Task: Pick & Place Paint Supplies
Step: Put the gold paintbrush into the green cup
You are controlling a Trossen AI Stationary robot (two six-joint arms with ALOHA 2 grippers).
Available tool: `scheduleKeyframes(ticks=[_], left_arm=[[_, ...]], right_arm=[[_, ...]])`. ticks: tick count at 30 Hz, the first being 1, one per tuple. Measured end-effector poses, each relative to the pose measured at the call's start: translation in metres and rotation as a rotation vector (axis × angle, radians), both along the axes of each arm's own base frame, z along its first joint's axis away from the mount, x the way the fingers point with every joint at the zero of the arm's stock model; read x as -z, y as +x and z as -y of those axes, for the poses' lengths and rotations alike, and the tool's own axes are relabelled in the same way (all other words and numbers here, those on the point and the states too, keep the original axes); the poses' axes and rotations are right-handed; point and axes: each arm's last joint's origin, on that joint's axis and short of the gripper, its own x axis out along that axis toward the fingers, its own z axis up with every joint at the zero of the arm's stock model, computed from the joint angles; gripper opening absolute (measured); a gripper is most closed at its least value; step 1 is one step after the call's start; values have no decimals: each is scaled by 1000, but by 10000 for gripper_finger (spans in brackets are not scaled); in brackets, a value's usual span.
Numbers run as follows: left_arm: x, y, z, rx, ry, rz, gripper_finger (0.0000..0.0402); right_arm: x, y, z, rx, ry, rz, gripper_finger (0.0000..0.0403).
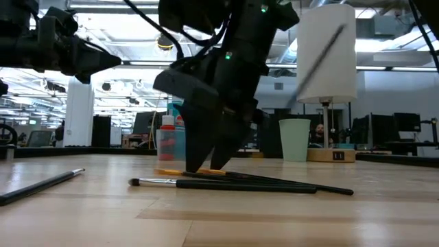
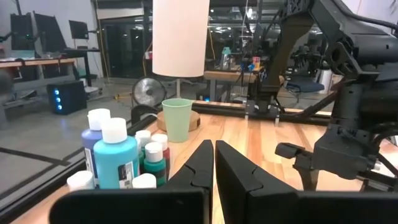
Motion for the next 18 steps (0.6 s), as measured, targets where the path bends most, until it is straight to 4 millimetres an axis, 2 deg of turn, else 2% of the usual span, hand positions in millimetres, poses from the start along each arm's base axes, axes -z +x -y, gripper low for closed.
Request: scheduleKeyframes(ticks=[11,18], left_arm=[[0,0,0,0,0,0,2],[0,0,0,-1,0,-1,2]], right_arm=[[0,0,4,18,7,-12,224],[-14,3,6,-7,-18,-56,222]])
